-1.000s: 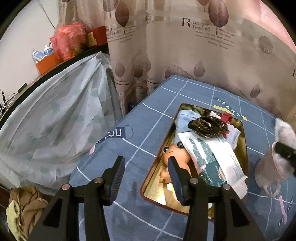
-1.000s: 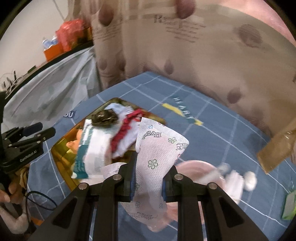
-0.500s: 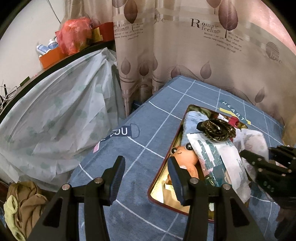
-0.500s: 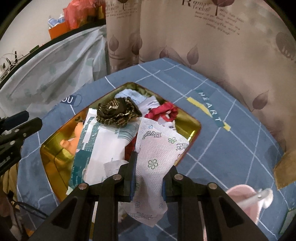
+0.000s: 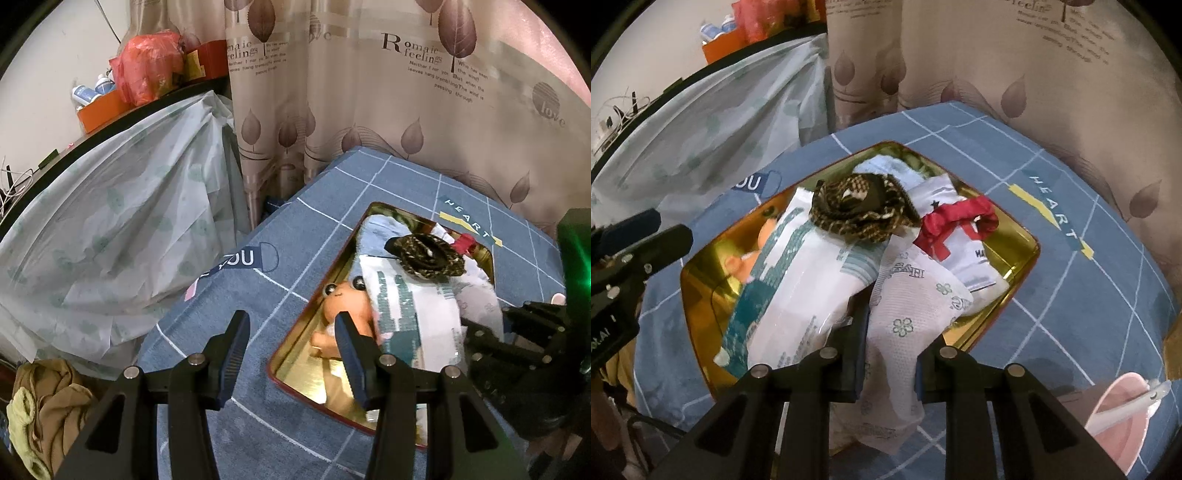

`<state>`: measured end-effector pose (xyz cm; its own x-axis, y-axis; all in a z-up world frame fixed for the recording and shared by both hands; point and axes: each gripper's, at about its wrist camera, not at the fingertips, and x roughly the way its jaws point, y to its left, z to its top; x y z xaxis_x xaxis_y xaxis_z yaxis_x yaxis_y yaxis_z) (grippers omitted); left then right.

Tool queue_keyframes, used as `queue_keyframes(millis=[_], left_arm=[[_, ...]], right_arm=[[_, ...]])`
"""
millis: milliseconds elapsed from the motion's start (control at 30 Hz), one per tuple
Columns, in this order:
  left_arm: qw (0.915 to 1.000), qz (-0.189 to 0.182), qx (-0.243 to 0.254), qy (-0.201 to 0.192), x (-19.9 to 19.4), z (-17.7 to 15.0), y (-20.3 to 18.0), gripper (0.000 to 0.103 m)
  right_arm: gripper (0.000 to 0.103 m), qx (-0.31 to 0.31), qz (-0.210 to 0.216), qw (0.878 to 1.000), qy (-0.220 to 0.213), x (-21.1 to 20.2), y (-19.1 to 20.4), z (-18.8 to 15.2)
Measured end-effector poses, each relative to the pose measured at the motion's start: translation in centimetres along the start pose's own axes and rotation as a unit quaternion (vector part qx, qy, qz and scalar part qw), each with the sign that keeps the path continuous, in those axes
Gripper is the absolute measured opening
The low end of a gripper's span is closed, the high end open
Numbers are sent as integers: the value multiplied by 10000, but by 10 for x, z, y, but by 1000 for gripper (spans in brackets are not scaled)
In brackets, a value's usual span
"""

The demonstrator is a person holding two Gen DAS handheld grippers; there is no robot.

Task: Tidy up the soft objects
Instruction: 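Carry the pink floral pad into the tray and open the right gripper, then return the right gripper to the table and grasp the white cotton ball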

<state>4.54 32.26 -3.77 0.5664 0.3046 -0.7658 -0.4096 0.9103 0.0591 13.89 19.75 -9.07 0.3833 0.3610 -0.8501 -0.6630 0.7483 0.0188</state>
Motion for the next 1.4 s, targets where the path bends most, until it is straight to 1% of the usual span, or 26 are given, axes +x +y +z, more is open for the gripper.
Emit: queue_keyframes(millis=[200,267,333,367,433,500,533,633,867,1033,1167,1233,1333,1400], left_arm=[[10000,-1,-4,2,0,0,0,49],[10000,-3,-1,-2,1,0,-1,49],[10000,2,-1,4,0,0,-1,49],[10000,3,1,1,0,0,-1,49],[10000,-2,-6,7,0,0,-1,49],[10000,4,-9,6,0,0,-2,49],[10000,-1,-12,5,0,0,-2,49],[10000,-1,-1,-6,0,-1,-3,49],[10000,7,-3,-18,-1,0,-3,49],[10000,20,40,-66,-4,1,-8,49],[10000,36,61,-64,-4,0,-10,49],[10000,43,57,-69,-6,0,-10,49],[10000,42,56,-71,-5,0,-10,49],[10000,41,58,-70,-5,0,-10,49]], right_arm=[[22,-8,-14,10000,97,2,0,-3],[30,17,-80,9999,86,-1,-2,-4],[43,80,-82,9999,6,-8,-5,-4],[45,111,-76,9999,-38,-11,-7,-4],[58,136,-167,9997,-137,-20,-8,-4],[65,133,-232,9994,-209,-28,-9,-3],[66,148,-229,9993,-241,-32,-10,-3],[73,225,-147,9990,-357,-44,-12,-3],[75,271,-86,9975,-642,-74,-11,-9],[75,386,-164,9962,-762,-93,-24,-23],[75,594,-323,9942,-832,-108,-46,-40],[75,727,-479,9927,-834,-115,-63,-50],[75,983,-766,9890,-798,-123,-96,-67],[75,1237,-1002,9844,-749,-127,-124,-81]])
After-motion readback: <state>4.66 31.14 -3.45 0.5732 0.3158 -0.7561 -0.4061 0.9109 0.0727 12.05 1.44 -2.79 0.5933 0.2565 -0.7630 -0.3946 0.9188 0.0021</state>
